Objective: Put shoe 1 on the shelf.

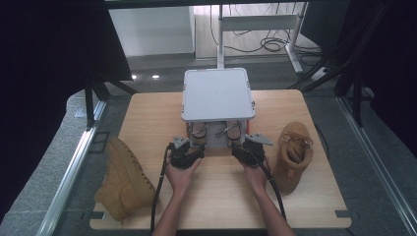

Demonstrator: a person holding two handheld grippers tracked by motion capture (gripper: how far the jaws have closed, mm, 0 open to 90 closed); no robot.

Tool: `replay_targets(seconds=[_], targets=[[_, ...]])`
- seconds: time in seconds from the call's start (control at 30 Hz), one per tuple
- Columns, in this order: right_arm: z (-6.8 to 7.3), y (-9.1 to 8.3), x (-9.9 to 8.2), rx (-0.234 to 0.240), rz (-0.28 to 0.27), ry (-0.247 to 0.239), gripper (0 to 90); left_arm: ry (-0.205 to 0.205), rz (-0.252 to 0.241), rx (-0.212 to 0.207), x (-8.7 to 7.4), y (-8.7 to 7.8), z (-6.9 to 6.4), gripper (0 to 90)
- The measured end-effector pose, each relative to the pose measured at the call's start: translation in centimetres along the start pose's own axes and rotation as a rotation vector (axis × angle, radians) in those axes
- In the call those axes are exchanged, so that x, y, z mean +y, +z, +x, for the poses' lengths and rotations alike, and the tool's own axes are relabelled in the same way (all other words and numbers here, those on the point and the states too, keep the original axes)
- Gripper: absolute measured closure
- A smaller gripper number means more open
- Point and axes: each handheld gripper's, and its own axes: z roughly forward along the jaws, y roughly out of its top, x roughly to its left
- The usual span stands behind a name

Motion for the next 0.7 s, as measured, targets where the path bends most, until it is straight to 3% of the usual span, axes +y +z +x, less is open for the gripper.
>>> replay_targets(seconds=[0.07,0.13,0.2,0.27,0.4,0.7], targets=[[-0.2,-0.9,0.1,-0.002,-0.012,0.004,56.3,-0.004,0.000,0.007,0.0,-0.5,0.2,48.7],[-0.5,-1.4,0.2,-0.006,-0.016,0.000,63.3,0.008,-0.014,0.011,0.0,-0.9,0.2,64.2],[-0.9,-1.5,0.2,0.001,-0.008,0.004,69.5,-0.008,-0.023,0.007,0.2,-1.0,0.3,71.6],[-1.2,-1.3,0.2,0.004,0.003,0.002,74.5,-0.022,-0.019,0.002,0.3,-0.8,0.6,74.9],[-1.7,-0.8,0.1,0.003,0.016,-0.002,81.6,-0.037,-0.006,0.038,0.2,-0.2,1.1,80.0],[-1.5,0.1,-0.4,0.004,0.035,-0.031,89.2,-0.046,0.011,0.040,1.0,0.7,1.0,84.2]])
